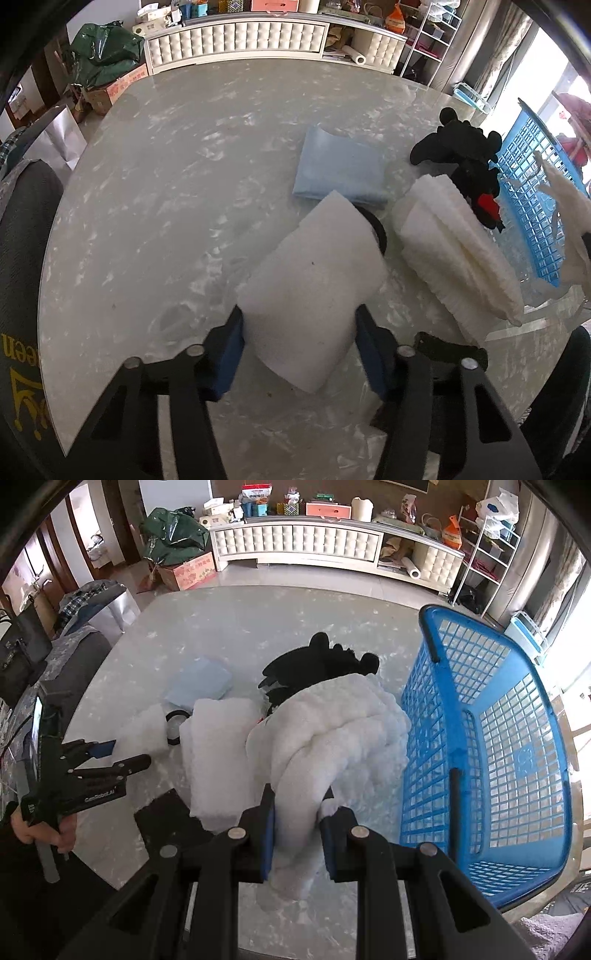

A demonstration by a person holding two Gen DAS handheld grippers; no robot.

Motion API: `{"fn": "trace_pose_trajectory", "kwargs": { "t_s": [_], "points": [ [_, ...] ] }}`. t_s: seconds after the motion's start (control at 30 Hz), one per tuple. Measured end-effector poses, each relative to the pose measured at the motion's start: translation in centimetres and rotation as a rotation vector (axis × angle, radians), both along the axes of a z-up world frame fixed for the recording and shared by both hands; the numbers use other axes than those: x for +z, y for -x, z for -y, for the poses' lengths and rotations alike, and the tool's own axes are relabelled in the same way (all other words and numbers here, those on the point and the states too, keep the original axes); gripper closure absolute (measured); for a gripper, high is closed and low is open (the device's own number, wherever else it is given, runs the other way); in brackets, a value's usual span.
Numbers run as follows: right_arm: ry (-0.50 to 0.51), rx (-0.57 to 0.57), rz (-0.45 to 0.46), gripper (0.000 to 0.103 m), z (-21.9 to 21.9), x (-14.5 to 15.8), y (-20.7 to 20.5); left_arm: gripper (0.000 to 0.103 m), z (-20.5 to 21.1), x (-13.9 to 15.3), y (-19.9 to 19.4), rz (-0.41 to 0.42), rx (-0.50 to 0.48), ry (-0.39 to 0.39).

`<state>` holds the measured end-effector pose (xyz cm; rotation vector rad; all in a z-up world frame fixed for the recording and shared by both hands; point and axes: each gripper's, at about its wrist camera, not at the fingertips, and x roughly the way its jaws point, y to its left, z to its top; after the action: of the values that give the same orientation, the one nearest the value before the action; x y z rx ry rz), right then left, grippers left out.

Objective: Organize soft objects
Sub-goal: 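Carry white cloth over blue basket with right tool while left tool holds foam sheet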

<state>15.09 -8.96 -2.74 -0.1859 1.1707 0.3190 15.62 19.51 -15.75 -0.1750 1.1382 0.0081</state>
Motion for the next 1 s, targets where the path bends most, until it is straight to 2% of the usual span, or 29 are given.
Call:
{"fn": "trace_pose_trajectory", "kwargs": {
  "t_s": [0.1,0.37,0.57,0.83,1.0],
  "points": [
    [-0.007,0.000,0.010,0.083,0.2,1.3,-0.2,0.061,-0.5,-0.2,-0.3,-0.002,0.002,0.009],
    [-0.013,-0.002,0.070,0.083,2.5,5.7,-1.8,0.063,-0.3,-0.2,-1.0,-0.004,-0.005,0.011],
    [0.028,-0.056,0.111,0.083,6.0,7.0,-3.6,0.064,-0.3,-0.1,-0.9,-0.006,-0.005,0.011],
    [0.079,-0.180,0.111,0.083,11.0,5.1,-6.4,0.064,-0.2,-0.3,-0.8,-0.019,-0.011,-0.006],
    [0.115,-0.222,0.040,0.083,13.1,1.4,-8.8,0.064,-0.2,-0.2,-0.9,-0.023,-0.010,-0.010]
  ]
}}
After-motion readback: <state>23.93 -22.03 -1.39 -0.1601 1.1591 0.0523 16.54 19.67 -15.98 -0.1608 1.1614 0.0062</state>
